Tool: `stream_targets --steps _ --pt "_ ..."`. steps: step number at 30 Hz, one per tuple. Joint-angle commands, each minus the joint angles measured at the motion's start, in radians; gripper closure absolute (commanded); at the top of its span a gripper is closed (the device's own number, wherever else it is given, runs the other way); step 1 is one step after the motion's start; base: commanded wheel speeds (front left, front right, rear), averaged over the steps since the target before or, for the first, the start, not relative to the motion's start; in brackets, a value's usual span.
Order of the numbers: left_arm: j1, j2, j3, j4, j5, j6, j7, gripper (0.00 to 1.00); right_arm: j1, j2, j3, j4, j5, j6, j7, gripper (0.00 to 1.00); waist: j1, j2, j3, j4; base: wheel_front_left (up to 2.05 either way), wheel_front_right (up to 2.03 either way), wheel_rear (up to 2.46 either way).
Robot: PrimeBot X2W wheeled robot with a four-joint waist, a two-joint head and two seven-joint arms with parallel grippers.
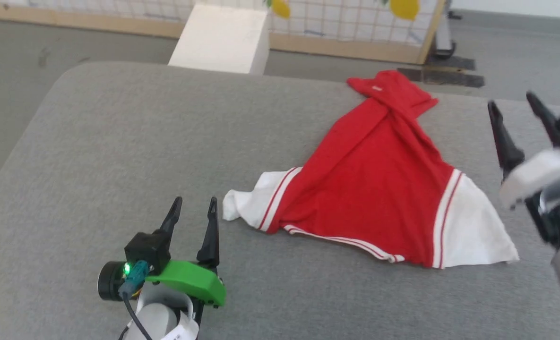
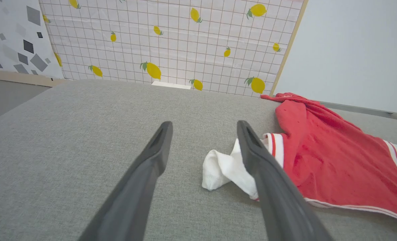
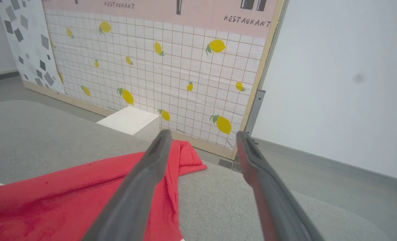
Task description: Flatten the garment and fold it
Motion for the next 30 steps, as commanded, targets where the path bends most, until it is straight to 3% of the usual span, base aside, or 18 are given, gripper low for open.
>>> stream_targets --steps 1,4,9,15,23,30 --pt "0.017 -0.002 0.007 0.017 -0.004 -0.009 -0.003 0.0 0.072 0.022 -0.036 -0.055 0.0 -0.002 -0.005 0.0 0.0001 0.0 -0.042 -0.05 0.0 0.0 0.0" --pt "0.02 0.002 0.007 0.057 -0.011 -0.021 -0.003 0.0 0.201 0.068 -0.125 -0.166 -0.016 -0.002 -0.005 0.0 0.0001 0.0 -0.047 -0.064 0.0 0.0 0.0" --pt "0.013 0.02 -0.006 0.13 -0.013 -0.032 0.028 0.0 0.421 0.199 -0.268 -0.36 -0.046 -0.002 0.038 0.0 0.0001 0.0 -0.046 -0.086 0.0 0.0 0.0" --pt "-0.029 0.063 -0.019 0.185 0.009 -0.025 0.112 0.0 0.599 0.316 -0.346 -0.568 -0.098 -0.002 0.134 0.0 0.0001 0.0 -0.012 -0.114 0.0 0.0 0.0" --pt "-0.16 0.119 -0.042 0.246 0.023 -0.044 0.25 0.0 0.644 0.341 -0.363 -0.729 -0.127 -0.002 0.217 0.0 0.0001 0.0 0.069 -0.145 0.0 0.0 0.0" --pt "-0.252 0.16 -0.07 0.3 0.042 -0.051 0.359 0.0 0.631 0.346 -0.38 -0.768 -0.136 -0.002 0.236 0.0 0.0001 0.0 0.122 -0.156 0.0 0.0 0.0"
